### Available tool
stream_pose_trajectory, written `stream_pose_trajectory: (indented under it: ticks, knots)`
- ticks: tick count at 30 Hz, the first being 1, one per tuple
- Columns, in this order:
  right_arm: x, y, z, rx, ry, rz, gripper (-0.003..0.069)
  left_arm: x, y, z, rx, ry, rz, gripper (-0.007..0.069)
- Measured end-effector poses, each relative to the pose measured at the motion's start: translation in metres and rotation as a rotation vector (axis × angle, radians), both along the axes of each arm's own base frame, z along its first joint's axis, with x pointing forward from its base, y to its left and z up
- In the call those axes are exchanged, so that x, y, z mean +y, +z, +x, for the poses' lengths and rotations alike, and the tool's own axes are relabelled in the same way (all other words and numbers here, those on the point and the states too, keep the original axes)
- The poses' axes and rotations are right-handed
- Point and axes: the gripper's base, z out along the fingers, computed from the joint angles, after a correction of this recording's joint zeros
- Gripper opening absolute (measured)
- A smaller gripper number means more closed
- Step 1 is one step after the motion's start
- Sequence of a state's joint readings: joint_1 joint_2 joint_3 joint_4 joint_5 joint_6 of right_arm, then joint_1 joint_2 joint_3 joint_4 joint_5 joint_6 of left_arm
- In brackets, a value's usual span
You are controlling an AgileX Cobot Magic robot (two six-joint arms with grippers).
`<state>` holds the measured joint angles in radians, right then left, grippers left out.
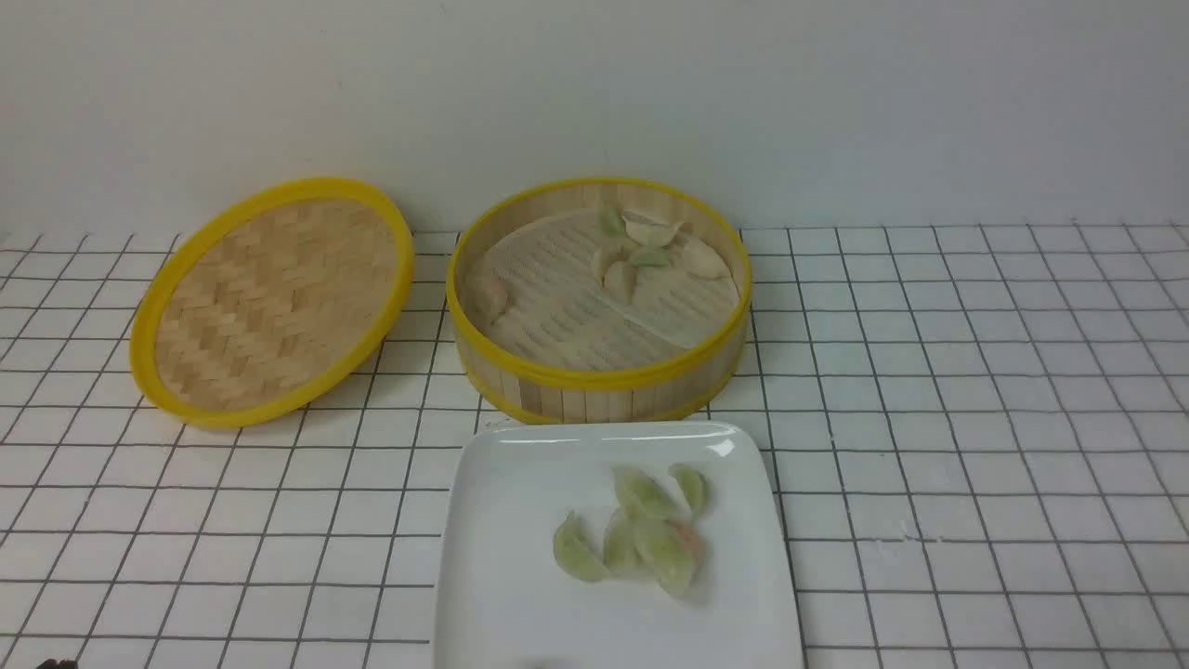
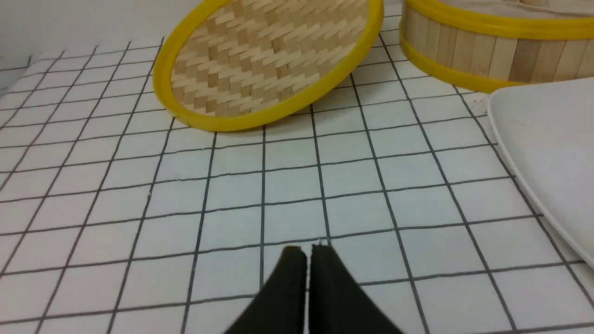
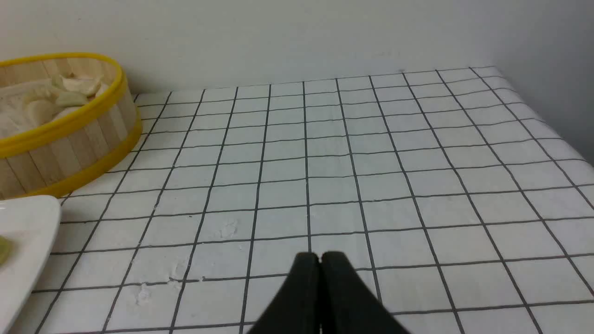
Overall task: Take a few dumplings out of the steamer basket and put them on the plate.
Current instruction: Use the right arm to grab a dumpling from inside the steamer
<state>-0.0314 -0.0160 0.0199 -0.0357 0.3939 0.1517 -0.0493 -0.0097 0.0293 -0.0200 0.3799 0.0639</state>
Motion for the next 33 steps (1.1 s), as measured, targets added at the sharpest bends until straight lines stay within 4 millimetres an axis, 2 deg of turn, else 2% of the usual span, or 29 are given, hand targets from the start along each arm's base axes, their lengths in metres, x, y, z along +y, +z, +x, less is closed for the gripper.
stream_pose_trajectory:
  ticks: [25,27,30,33]
  knots:
    - [0.000,0.001,0.000,-0.007,0.001,0.015,-0.0013,0.000,0.000,0.000,0.000,0.000,0.000,-0.0006]
    - [0.002,0.002,0.001,-0.040,0.000,0.129,-0.0013,0.000,0.000,0.000,0.000,0.000,0.000,-0.0006]
    - [0.004,0.013,0.003,-0.180,-0.016,0.497,-0.0013,0.000,0.000,0.000,0.000,0.000,0.000,-0.0006]
    - [0.002,0.023,0.002,-0.295,-0.032,0.681,-0.0013,0.000,0.000,0.000,0.000,0.000,0.000,-0.0006]
